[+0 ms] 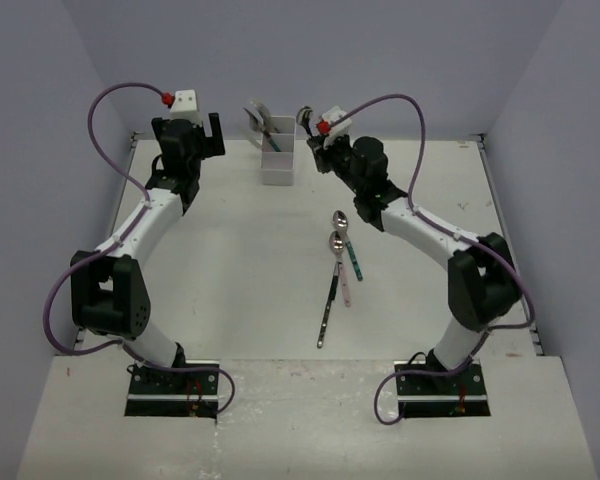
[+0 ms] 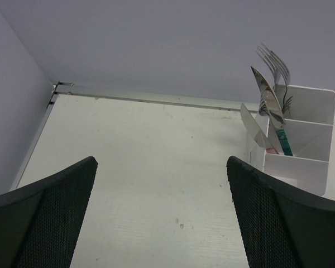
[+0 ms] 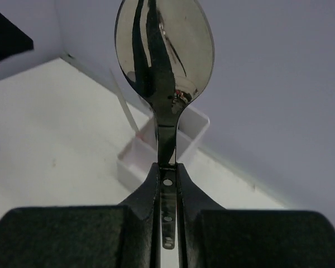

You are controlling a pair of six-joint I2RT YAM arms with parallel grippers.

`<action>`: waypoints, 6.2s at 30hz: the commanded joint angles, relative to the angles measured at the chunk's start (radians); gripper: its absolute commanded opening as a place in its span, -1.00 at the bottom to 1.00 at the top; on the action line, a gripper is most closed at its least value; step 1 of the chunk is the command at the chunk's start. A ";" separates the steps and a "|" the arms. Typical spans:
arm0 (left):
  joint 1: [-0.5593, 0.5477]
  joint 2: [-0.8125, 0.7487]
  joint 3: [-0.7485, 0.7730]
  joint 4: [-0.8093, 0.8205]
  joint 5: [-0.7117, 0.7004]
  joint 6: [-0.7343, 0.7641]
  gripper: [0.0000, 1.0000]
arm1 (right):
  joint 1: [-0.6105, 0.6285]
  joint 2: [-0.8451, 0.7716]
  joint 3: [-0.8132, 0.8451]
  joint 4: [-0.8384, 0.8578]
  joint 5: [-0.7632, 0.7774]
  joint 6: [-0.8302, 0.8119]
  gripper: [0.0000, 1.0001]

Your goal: Sort the eating utensils into containers

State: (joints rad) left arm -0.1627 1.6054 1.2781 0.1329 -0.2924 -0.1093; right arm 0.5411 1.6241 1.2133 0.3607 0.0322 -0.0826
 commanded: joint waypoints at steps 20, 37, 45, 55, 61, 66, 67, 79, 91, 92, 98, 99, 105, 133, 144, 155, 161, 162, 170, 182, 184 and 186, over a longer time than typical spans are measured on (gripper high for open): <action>0.054 -0.041 -0.013 -0.015 -0.030 -0.013 1.00 | -0.029 0.754 0.787 0.293 -0.565 -0.089 -1.00; 0.058 -0.053 -0.034 -0.012 -0.016 -0.021 1.00 | -0.018 0.844 0.936 0.032 -0.436 -0.032 -0.46; 0.058 -0.081 -0.054 -0.007 0.002 -0.043 1.00 | -0.006 0.738 0.833 0.022 -0.433 -0.104 0.01; 0.058 -0.128 -0.085 -0.007 0.081 -0.069 1.00 | -0.006 0.339 0.418 0.136 -0.362 0.052 0.98; 0.058 -0.113 -0.082 -0.038 0.085 -0.093 1.00 | -0.007 0.146 0.169 0.066 -0.223 0.106 0.98; 0.057 -0.087 -0.091 -0.116 0.082 -0.170 1.00 | -0.006 0.071 0.118 -0.115 -0.146 0.039 0.98; 0.057 -0.081 -0.092 -0.122 0.088 -0.181 1.00 | -0.006 0.068 0.115 -0.129 -0.149 0.005 0.98; 0.057 -0.125 -0.137 -0.168 0.052 -0.231 1.00 | 0.106 0.540 0.706 -0.753 -0.408 -0.298 0.98; 0.057 -0.122 -0.125 -0.154 -0.031 -0.168 1.00 | 0.164 0.907 1.208 -1.129 -0.243 -0.066 0.98; 0.057 -0.122 -0.126 -0.154 -0.037 -0.162 1.00 | 0.175 0.904 1.189 -1.134 -0.235 -0.057 0.98; 0.057 -0.130 -0.141 -0.153 -0.050 -0.156 1.00 | 0.187 0.996 1.299 -1.293 -0.182 0.009 0.43; 0.057 -0.130 -0.143 -0.151 -0.053 -0.155 1.00 | 0.188 0.976 1.260 -1.292 -0.183 0.003 0.45; 0.057 -0.116 -0.145 -0.159 -0.068 -0.148 1.00 | 0.194 0.987 1.264 -1.333 -0.239 -0.025 0.27; 0.057 -0.182 -0.186 -0.151 -0.102 -0.124 1.00 | 0.114 0.429 0.563 -0.497 -0.414 -0.217 -1.00; 0.057 -0.165 -0.175 -0.113 -0.099 -0.125 1.00 | -0.016 0.608 0.791 -0.249 -0.620 -0.258 -1.00; 0.058 -0.056 -0.126 -0.052 -0.024 -0.202 1.00 | -0.052 0.792 0.909 0.018 -0.646 -0.014 -1.00; 0.057 0.123 0.024 0.061 0.085 -0.305 1.00 | -0.050 0.666 0.748 0.078 -0.779 0.006 -1.00; 0.057 0.137 0.032 0.076 0.087 -0.312 1.00 | -0.050 0.654 0.729 0.095 -0.799 0.023 -1.00; 0.045 0.277 0.188 0.073 0.107 -0.305 1.00 | -0.046 0.599 0.628 0.205 -0.925 0.132 -1.00; -0.031 0.261 0.233 0.119 0.197 -0.279 1.00 | -0.023 0.625 0.707 0.032 -0.884 0.026 -1.00; -0.040 0.257 0.230 0.110 0.182 -0.271 1.00 | -0.023 0.628 0.713 0.038 -0.871 0.033 -1.00; -0.043 0.249 0.230 0.094 0.167 -0.270 1.00 | -0.024 0.629 0.727 0.038 -0.859 0.037 -1.00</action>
State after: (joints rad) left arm -0.2001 1.8915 1.4700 0.2001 -0.1223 -0.4004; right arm 0.5144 2.2787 1.8778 0.3798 -0.8536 -0.0269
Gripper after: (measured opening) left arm 0.999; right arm 0.049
